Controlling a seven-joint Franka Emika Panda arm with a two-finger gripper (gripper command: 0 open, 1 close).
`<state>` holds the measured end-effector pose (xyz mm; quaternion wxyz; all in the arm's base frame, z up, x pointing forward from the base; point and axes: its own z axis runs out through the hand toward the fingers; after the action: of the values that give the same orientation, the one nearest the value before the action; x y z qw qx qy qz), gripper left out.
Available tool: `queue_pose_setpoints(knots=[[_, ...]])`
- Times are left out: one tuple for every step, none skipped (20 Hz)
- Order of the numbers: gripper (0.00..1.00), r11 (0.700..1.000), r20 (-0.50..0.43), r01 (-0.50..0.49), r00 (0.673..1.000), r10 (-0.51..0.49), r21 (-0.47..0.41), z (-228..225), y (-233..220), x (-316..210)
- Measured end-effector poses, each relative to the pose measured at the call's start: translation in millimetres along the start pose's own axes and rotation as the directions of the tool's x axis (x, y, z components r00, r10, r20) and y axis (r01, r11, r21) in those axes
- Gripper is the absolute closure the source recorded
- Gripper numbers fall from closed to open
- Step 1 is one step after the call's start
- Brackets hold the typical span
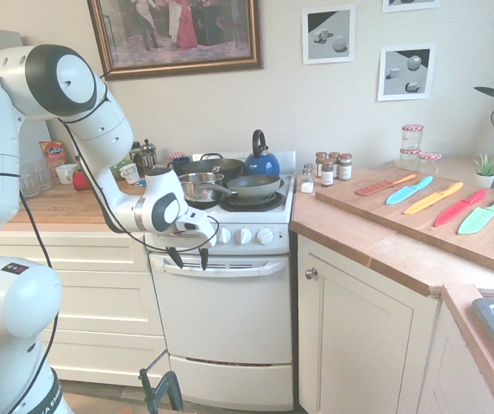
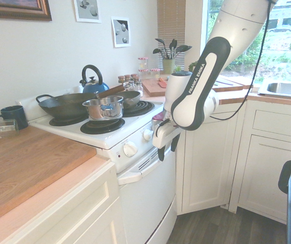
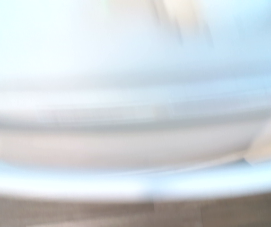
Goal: Open the oven
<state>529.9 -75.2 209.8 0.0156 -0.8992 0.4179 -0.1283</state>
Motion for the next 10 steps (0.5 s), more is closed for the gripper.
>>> queue_pose_setpoints(knots=[[0.00,1.000,0.003,0.004,1.000,-0.004,0.005,0,-6,4],[0.00,1.000,0.003,0.009,1.000,-0.009,0.009,0,-11,8],[0.00,1.000,0.006,0.011,1.000,-0.011,0.011,3,-14,11],[0.00,1.000,0.014,0.014,1.000,-0.014,0.010,7,-16,12],[0.00,1.000,0.022,0.015,1.000,-0.015,0.010,12,-17,13],[0.00,1.000,0.031,0.019,0.999,-0.020,0.008,18,-17,13],[0.00,1.000,0.041,0.022,0.999,-0.022,0.005,25,-16,13],[0.00,1.000,0.042,0.024,0.999,-0.024,0.009,27,-17,16],[0.00,1.000,0.044,0.026,0.999,-0.026,0.010,29,-17,18],[0.00,1.000,0.044,0.027,0.999,-0.028,0.011,31,-17,20]])
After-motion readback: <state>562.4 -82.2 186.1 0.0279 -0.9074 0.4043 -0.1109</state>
